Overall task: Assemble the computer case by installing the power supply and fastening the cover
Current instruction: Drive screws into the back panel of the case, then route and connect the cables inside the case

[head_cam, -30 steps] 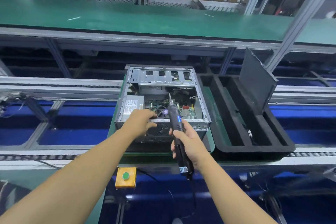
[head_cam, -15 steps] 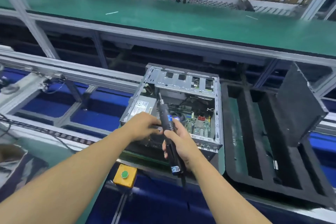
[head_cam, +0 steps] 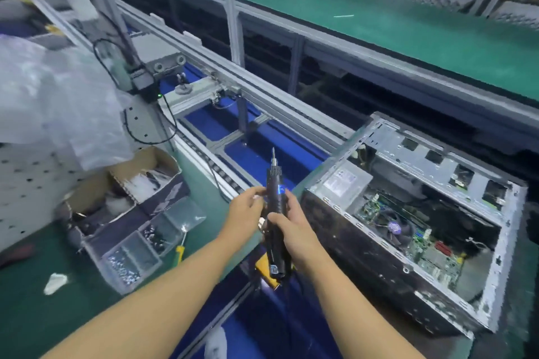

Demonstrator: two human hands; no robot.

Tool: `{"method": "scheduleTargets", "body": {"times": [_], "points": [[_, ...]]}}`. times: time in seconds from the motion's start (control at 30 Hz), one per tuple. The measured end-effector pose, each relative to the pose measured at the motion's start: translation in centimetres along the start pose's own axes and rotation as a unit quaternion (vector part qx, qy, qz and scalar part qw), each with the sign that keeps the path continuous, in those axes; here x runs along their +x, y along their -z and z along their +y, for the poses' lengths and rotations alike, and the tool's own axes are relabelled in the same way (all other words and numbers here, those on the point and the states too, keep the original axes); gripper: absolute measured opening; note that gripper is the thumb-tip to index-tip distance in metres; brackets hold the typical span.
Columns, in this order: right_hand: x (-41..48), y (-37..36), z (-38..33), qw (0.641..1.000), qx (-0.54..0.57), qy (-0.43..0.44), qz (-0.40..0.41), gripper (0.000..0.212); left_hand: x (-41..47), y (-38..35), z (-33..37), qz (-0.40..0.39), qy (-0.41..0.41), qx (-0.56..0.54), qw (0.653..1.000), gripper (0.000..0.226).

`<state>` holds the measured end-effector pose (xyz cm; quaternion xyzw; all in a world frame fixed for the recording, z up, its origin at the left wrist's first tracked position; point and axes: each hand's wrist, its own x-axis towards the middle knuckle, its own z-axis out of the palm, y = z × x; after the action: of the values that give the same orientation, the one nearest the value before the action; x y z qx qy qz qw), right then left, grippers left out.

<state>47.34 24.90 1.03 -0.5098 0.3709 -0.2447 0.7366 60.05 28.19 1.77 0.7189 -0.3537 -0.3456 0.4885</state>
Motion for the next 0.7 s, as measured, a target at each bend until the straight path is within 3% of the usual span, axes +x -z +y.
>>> {"method": "scheduleTargets", "body": {"times": [0.13, 0.23, 0.37, 0.7], "points": [[4.7, -5.0, 2.8, 0.999, -0.042, -0.033, -0.004, 0.044, 0.7, 4.1, -2.5, -0.036, 0.172, -0.16, 0.971, 0.031], [7.9, -7.8, 5.7, 0.996, -0.009, -0.086, 0.015, 0.029, 2.1, 6.2, -5.1, -0.038, 0.193, -0.074, 0.978, 0.03], [12.3, -10.7, 10.0, 0.985, -0.034, -0.156, 0.059, 0.033, 4.6, 8.7, -9.7, -0.031, 0.235, -0.045, 0.971, 0.029], [17.2, -14.0, 16.6, 0.916, -0.285, -0.252, 0.125, 0.013, 8.9, 10.4, -18.3, -0.11, 0.305, 0.074, 0.943, 0.023]]}}
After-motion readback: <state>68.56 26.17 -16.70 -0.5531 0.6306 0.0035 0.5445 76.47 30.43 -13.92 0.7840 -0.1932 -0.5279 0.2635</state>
